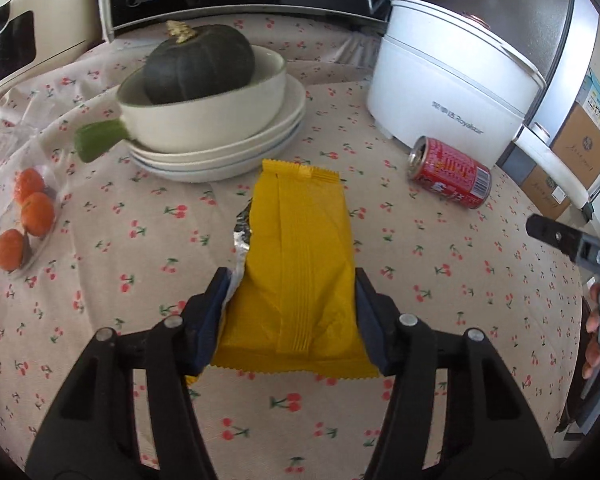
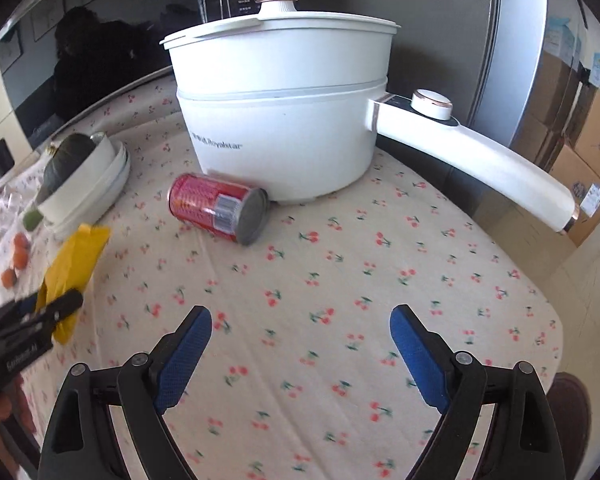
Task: Collect trash
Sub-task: 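Grasp the yellow snack bag with the left gripper while the right gripper grasps the red can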
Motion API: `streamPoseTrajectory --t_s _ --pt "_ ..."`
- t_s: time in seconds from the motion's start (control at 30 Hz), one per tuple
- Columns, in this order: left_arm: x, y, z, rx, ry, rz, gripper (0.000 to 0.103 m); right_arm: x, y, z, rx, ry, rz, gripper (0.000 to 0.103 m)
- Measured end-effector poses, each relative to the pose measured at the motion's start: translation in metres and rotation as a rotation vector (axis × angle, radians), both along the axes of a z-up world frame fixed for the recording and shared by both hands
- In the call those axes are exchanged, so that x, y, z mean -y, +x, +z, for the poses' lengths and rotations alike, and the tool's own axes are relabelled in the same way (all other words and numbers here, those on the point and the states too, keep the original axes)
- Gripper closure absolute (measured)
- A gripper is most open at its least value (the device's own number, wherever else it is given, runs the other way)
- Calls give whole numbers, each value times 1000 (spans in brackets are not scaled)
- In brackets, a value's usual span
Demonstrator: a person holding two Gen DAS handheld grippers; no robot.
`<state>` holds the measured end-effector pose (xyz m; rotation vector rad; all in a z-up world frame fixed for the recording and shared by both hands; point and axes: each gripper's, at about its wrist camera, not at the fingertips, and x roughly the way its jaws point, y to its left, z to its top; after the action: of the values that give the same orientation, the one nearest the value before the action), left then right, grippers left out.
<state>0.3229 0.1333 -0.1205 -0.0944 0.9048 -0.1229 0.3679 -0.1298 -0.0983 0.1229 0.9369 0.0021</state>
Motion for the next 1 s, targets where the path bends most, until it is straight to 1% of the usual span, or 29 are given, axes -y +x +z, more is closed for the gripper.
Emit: streamPoseTrajectory --t_s 0.07,0.17,0.33,0.4,0.47,0.5,0.53,0.63,0.83,1.0 --pt "-12 -4 0 -5 -18 5 42 -14 13 -3 6 39 -54 10" --pt "-19 -10 -1 -3 -16 -9 42 -35 31 -8 16 66 -127 9" --pt "-26 -14 -7 -10 -26 -23 42 -60 50 -10 94 7 -234 8" --pt "-27 -14 -9 -14 -27 -23 42 -66 59 -15 95 -3 -264 8" --pt "-30 -14 -11 -18 -31 -21 42 -72 68 -21 83 -28 -275 8" --pt "-32 -16 -12 -18 -35 -19 42 -75 72 -22 82 -56 -280 8" --pt "-32 -16 -12 -18 -40 -19 42 -77 75 -22 90 -77 -283 5" --pt "-33 -17 -12 -20 -46 -18 42 -81 83 -20 110 -109 -286 2" --pt "-35 -17 -16 -27 -52 -14 42 -89 92 -26 71 -106 -276 0" --pt "-37 -18 -17 -28 -55 -11 42 -92 102 -39 6 -122 -280 0"
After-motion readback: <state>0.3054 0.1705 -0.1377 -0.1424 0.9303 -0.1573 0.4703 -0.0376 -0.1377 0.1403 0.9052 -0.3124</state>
